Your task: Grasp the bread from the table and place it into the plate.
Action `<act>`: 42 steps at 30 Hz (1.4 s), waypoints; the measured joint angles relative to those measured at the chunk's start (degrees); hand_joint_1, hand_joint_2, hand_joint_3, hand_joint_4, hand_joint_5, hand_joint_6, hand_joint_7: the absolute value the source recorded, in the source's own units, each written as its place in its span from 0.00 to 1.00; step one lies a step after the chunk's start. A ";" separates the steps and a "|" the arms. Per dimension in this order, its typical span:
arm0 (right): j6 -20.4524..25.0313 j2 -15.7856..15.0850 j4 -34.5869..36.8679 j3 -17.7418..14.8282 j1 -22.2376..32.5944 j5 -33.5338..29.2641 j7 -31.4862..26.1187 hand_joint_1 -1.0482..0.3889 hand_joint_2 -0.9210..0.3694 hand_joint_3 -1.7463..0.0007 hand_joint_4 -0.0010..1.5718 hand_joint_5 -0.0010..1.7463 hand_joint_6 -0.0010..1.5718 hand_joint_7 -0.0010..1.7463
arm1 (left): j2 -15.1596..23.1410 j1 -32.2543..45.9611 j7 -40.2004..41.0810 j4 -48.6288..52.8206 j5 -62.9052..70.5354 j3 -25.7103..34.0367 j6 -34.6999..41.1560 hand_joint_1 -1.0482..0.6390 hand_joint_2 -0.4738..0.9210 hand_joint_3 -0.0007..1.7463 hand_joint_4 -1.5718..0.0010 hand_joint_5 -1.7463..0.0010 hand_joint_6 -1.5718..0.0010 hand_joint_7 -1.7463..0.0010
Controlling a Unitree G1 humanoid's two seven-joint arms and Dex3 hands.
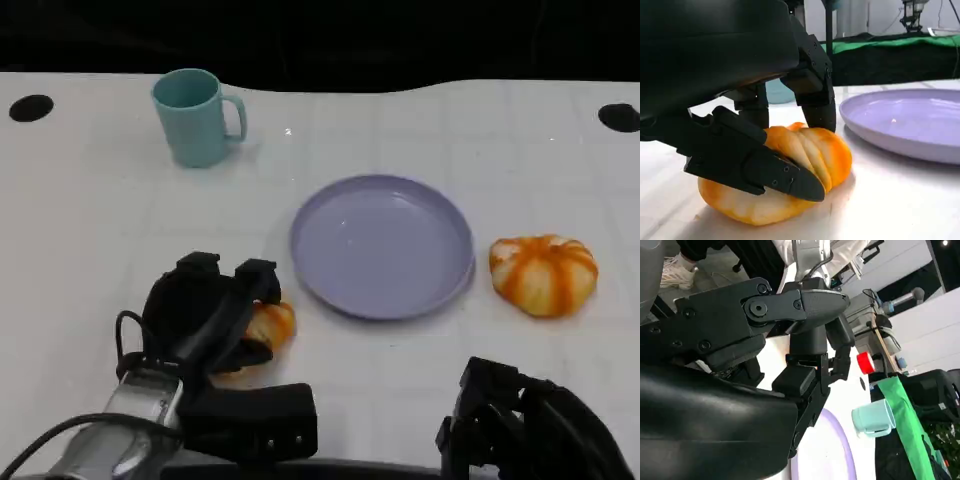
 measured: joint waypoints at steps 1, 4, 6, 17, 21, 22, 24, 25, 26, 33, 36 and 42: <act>0.00 -0.05 0.02 -0.01 -0.02 0.00 0.06 0.24 0.00 0.84 0.52 0.94 0.47 0.79 | 0.16 0.47 -0.02 -0.92 -0.19 0.30 0.03 0.49 0.81 0.38 0.45 0.00 0.58 0.07; -0.01 -0.15 0.06 -0.08 -0.09 0.04 0.21 0.24 0.00 0.84 0.52 0.94 0.47 0.79 | 0.66 1.65 -0.04 -4.17 -0.33 0.91 0.23 0.49 0.75 0.45 0.44 0.00 0.56 0.09; -0.02 -0.19 0.16 -0.11 -0.13 0.03 0.32 0.24 0.00 0.84 0.52 0.94 0.47 0.79 | 1.01 2.47 -0.07 -6.83 -0.16 1.31 0.69 0.50 0.73 0.46 0.44 0.00 0.55 0.09; -0.14 -0.17 0.53 -0.15 -0.33 -0.11 0.30 0.24 0.00 0.84 0.52 0.95 0.47 0.80 | 2.48 4.17 -1.16 -16.57 -0.07 4.00 1.68 0.53 0.64 0.53 0.45 0.00 0.59 0.00; -0.27 -0.13 0.58 -0.13 -0.37 -0.17 0.29 0.24 0.00 0.84 0.52 0.95 0.47 0.80 | 2.61 4.32 -1.73 -18.81 -0.06 4.88 1.71 0.53 0.62 0.55 0.44 0.00 0.58 0.00; -0.28 -0.12 0.58 -0.12 -0.37 -0.18 0.28 0.24 0.00 0.84 0.52 0.95 0.47 0.80 | 2.73 4.33 -1.75 -19.40 0.22 5.06 1.76 0.53 0.61 0.57 0.44 0.00 0.57 0.00; -0.30 -0.07 0.59 -0.09 -0.39 -0.19 0.25 0.24 0.00 0.84 0.52 0.95 0.47 0.80 | 3.00 4.32 -1.84 -20.34 0.39 5.37 1.74 0.53 0.61 0.59 0.43 0.00 0.57 0.00; -0.30 -0.07 0.59 -0.08 -0.40 -0.20 0.22 0.24 0.00 0.84 0.52 0.95 0.47 0.80 | 3.14 4.32 -2.04 -20.66 0.39 5.51 1.71 0.53 0.61 0.60 0.43 0.00 0.57 0.00; -0.30 -0.07 0.59 -0.06 -0.40 -0.23 0.17 0.24 0.00 0.84 0.52 0.95 0.47 0.80 | 3.29 4.32 -2.35 -21.11 0.34 5.66 1.64 0.53 0.62 0.60 0.43 0.00 0.57 0.00; -0.31 -0.02 0.64 0.10 -0.56 -0.28 -0.12 0.24 0.00 0.84 0.52 0.95 0.47 0.81 | 3.28 1.42 -4.18 -21.79 0.01 6.14 -0.65 0.56 0.53 0.63 0.42 0.00 0.56 0.00; -0.43 0.10 0.69 0.26 -0.60 -0.35 -0.14 0.24 0.00 0.84 0.52 0.95 0.47 0.81 | 2.68 -1.98 -4.37 -19.44 -0.26 6.07 -2.16 0.53 0.56 0.64 0.41 0.00 0.56 0.00; -0.71 0.31 0.80 0.39 -0.55 -0.41 -0.14 0.24 0.00 0.84 0.52 0.95 0.46 0.81 | -0.09 -7.20 -4.95 -13.21 -0.46 4.74 -3.97 0.51 0.58 0.62 0.40 0.00 0.56 0.00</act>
